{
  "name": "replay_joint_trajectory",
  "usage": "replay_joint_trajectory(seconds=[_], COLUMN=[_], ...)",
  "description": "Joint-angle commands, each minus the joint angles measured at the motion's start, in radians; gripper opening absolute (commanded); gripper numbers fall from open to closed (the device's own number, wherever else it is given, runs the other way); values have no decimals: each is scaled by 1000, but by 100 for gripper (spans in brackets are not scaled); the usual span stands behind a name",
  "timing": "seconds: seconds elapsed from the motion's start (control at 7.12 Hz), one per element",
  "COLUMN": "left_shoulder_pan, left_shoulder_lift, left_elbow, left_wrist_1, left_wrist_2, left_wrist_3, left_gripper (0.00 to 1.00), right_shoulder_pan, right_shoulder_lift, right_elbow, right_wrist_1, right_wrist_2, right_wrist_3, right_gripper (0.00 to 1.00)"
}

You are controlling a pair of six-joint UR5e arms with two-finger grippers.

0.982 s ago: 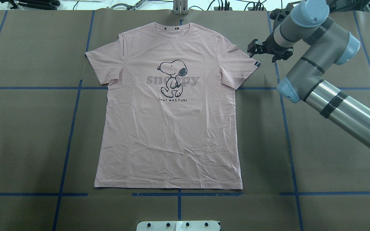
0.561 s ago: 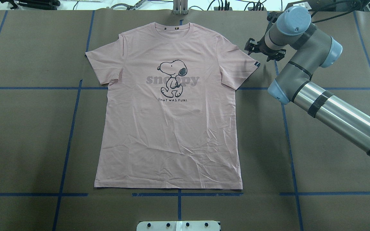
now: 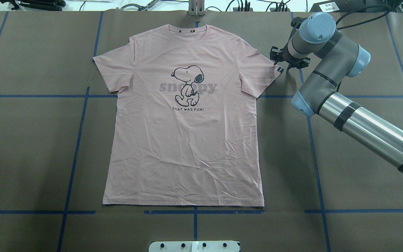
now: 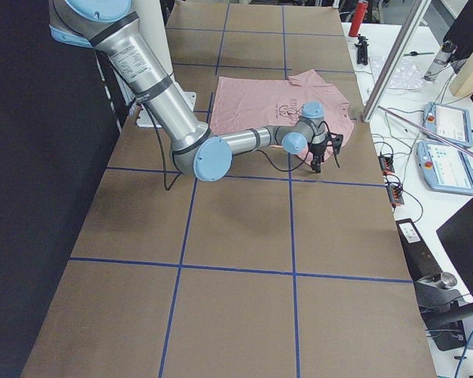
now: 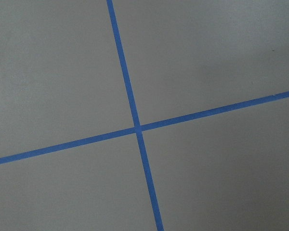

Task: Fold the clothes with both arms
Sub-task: 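Move the right gripper to the shirt sleeve nearest it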

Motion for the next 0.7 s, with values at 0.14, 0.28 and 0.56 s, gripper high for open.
replay_joint_trajectory(seconds=[0.14, 0.28, 0.56], left_shoulder_pan=[0, 0, 0], left_shoulder_lift=[-1, -1, -1], left_elbow=[-8, -8, -11], left_wrist_1=[1, 1, 1], left_wrist_2=[-3, -3, -4], left_wrist_3=[0, 0, 0], left_gripper=[100, 100, 100], right_shoulder_pan=[-14, -16, -17], right_shoulder_lift=[-2, -5, -2], right_elbow=[3, 7, 24], right_wrist_1=[3, 4, 3], right_wrist_2=[-1, 0, 0], right_wrist_3=[0, 2, 8], right_gripper=[52, 9, 0])
